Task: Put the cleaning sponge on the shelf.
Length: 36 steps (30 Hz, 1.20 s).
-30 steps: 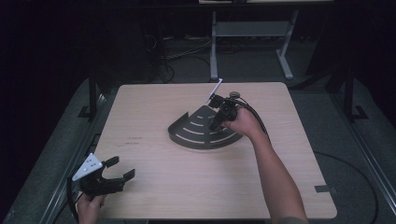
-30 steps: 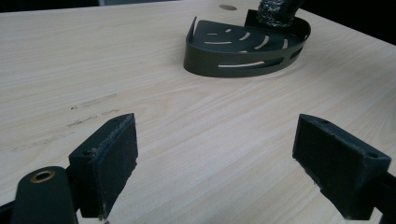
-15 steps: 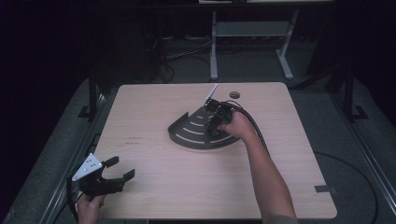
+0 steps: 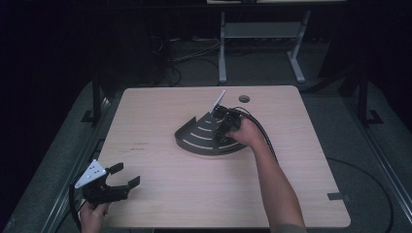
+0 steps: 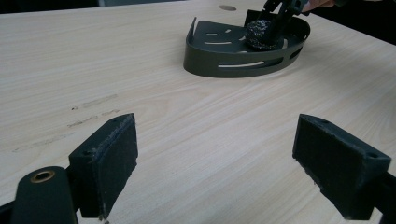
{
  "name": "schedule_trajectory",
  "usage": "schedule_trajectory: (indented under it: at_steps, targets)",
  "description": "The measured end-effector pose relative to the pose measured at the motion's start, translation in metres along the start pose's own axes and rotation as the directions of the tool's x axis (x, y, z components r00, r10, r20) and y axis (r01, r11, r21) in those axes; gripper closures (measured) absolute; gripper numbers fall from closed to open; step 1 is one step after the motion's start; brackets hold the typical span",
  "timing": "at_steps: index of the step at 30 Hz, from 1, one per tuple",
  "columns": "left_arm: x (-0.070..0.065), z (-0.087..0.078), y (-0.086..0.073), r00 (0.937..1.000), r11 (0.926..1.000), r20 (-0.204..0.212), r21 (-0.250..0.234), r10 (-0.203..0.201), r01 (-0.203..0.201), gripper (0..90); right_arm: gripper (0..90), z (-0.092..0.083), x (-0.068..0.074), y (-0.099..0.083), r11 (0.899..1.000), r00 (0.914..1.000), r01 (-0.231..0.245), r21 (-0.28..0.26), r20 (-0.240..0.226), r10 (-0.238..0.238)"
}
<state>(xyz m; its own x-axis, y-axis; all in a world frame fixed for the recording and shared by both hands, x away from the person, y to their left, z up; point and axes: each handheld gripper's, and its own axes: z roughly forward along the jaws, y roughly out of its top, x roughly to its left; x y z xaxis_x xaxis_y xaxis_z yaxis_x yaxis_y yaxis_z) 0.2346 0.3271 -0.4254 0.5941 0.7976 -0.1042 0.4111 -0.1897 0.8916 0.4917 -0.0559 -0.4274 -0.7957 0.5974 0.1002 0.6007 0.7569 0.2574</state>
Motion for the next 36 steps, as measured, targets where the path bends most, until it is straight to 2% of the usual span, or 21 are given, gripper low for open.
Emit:
schedule_trajectory:
  at_steps: [13, 19, 27, 36]
  targets:
    - [0.0, -0.001, 0.0, 1.0, 1.0, -0.003, -0.004, -0.003, 0.003, 13.3, 31.7, 0.005, 0.0, -0.001, 1.0, 1.0, -0.005, -0.005, -0.009, 0.005]
    - [0.0, -0.001, 0.0, 1.0, 1.0, -0.003, -0.001, -0.001, 0.001, 13.3, 21.4, 0.006, -0.002, -0.006, 1.0, 0.9996, -0.026, -0.012, -0.011, 0.026]
    - [-0.001, 0.0, 0.0, 1.0, 1.0, -0.001, 0.002, 0.002, -0.002, 13.3, 17.5, -0.013, -0.002, -0.013, 0.998, 0.9993, -0.034, -0.052, -0.018, 0.033]
    - [-0.001, -0.001, 0.0, 1.0, 1.0, -0.006, 0.002, 0.002, -0.002, 13.3, 16.7, -0.037, 0.001, -0.023, 0.995, 0.9998, -0.018, -0.101, -0.005, 0.018]
